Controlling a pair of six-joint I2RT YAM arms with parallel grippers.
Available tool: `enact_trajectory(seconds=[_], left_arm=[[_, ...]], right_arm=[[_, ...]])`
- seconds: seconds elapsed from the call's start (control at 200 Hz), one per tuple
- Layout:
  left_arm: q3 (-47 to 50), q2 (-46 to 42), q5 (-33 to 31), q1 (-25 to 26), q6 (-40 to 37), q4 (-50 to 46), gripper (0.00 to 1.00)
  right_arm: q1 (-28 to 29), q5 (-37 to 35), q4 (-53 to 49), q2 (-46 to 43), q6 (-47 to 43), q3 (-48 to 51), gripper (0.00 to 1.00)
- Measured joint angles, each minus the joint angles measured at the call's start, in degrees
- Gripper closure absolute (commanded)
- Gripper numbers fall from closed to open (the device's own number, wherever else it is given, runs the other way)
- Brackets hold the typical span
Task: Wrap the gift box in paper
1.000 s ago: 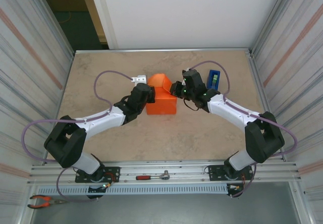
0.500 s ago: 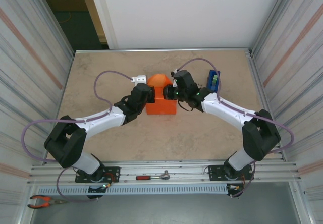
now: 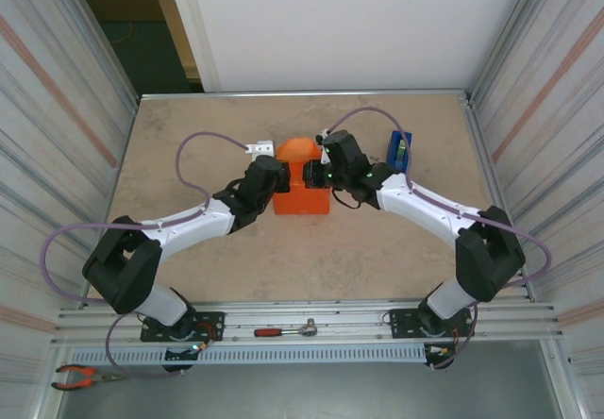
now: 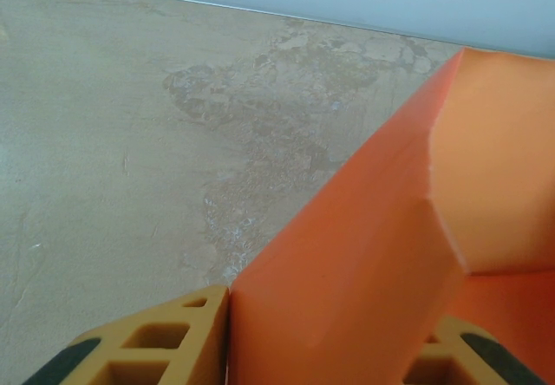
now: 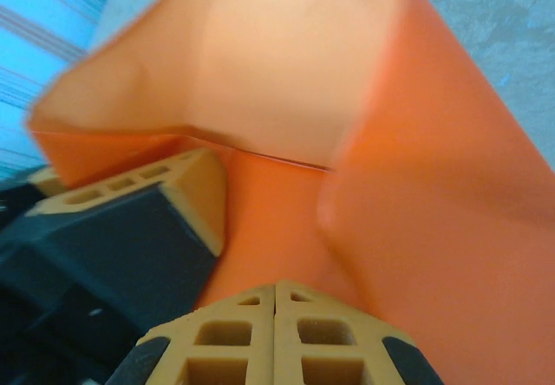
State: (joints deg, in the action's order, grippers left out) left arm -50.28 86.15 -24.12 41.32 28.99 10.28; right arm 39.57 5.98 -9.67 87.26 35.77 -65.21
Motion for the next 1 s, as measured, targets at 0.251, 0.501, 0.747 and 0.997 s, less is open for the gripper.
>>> enact_trajectory(seconds=[0.251,0.501,0.747,0.997], left_arm=[[0.0,0.0,0.0,0.0,0.0,0.0,0.67],[0.0,0.0,0.0,0.0,0.0,0.0,0.67],[0.0,0.0,0.0,0.0,0.0,0.0,0.68],[0.0,0.0,0.0,0.0,0.0,0.0,0.68]], right_arm=[[-8.6,2.1,2.6,-9.2,3.5,4.6,1.00],[-12.9,4.5,5.0,-7.6,7.2,7.3,1.00],[-12.8,7.6,8.5,-1.3,8.8,7.2,1.00],[-9.6,7.8,9.3,0.7,8.8,6.3,1.00]])
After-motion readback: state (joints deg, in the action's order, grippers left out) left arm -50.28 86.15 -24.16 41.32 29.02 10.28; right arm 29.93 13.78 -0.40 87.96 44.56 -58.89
